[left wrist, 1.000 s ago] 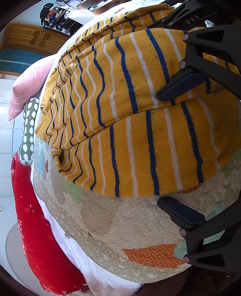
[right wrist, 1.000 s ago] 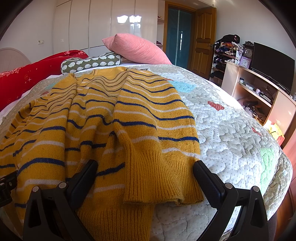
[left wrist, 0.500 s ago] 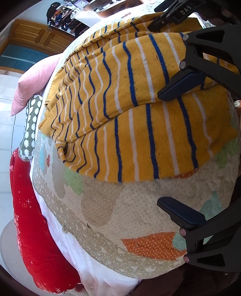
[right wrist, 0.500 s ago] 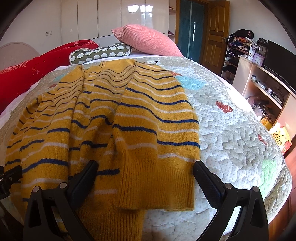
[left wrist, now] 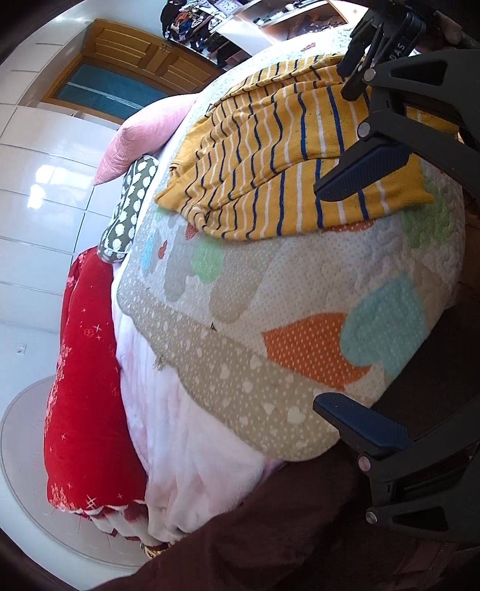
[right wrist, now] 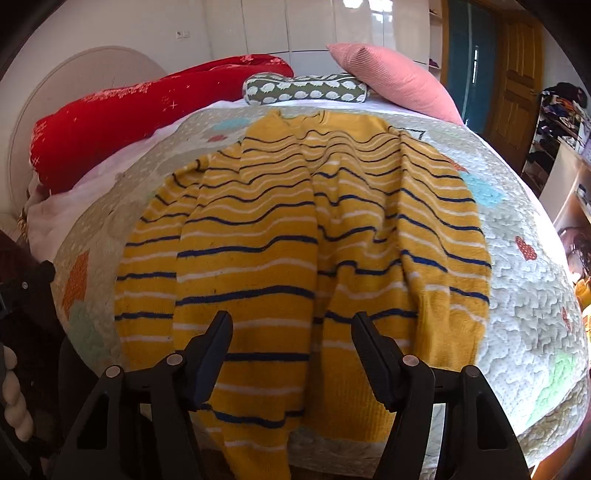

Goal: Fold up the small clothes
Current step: 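Grasp the sweater hem with the right tool and pull it straight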

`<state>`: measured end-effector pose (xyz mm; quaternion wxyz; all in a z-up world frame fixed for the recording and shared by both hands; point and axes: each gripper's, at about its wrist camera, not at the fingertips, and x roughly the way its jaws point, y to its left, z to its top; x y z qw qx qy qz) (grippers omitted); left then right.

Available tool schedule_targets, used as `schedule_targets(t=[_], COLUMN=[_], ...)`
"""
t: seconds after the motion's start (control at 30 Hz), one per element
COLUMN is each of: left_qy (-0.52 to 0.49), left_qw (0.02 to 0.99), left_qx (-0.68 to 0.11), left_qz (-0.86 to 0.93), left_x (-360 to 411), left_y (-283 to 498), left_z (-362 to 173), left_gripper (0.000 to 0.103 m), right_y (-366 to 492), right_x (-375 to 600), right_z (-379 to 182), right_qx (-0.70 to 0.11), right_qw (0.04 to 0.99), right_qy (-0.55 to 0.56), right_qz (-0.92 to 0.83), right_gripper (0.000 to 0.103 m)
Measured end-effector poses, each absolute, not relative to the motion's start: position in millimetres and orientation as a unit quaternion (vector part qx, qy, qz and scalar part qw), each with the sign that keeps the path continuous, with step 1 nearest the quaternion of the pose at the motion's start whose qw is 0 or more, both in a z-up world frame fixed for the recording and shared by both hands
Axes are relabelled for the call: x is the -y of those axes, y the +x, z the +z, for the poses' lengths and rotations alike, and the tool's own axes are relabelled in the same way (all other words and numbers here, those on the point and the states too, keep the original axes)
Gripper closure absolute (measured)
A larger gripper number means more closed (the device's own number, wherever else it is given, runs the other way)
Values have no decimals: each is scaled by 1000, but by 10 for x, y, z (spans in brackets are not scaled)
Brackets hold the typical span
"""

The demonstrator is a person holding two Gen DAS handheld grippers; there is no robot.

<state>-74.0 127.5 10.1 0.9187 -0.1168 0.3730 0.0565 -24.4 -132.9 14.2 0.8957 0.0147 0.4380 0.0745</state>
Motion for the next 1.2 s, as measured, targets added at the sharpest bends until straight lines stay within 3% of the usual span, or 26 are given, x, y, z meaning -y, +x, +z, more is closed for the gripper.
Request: schedule_targets(t=[0.03,0.07,0.13,0.4,0.6,0.8,0.83,0.87,0.93,1.1,1.2], left_qy=[-123,-130,-141,-156,-169,-163,-161,-162,-168,-178,-179], left_qw=[920,921,922,935,932,932,933,933,932,930,929], left_qx=[-368,-363,-355,-313,-313,-310,-309,-308,-310,-312,-317], left_qz=[58,59,57,54,73,94,96,95,90,79,70], left_x=[-1339,-1405,-1510,-1800,-2088,-2321,-2354,-2376,-2409,-2390,-2328], left_y=[-777,-811,-863,-1063,-1154,-1308,-1323,-1331,-1331,-1267,-1222], left_z=[114,122,124,119,24,-61,-83,-105,-140,-160,-155], left_gripper=[0,0,0,0,0,0,0,0,0,0,0], right_y=[-201,-165,-96,163,595,708,704,724,706,557,496], right_x=[1267,1220,1139,660,-307,-886,-749,-542,-62,900,1023], right_z=[103,57,35,602,951,992,962,910,786,396,298], right_qx=[-445,-456,-477,-461,-468,-452,-449,-451,-468,-532,-529], right_qw=[892,886,874,878,850,855,860,865,867,844,846], right_qy=[8,3,-3,-44,6,-106,-122,-129,-113,-29,1], right_qz=[78,83,90,118,240,232,209,179,129,59,64], right_gripper=[48,70,88,94,100,97,87,69,49,49,49])
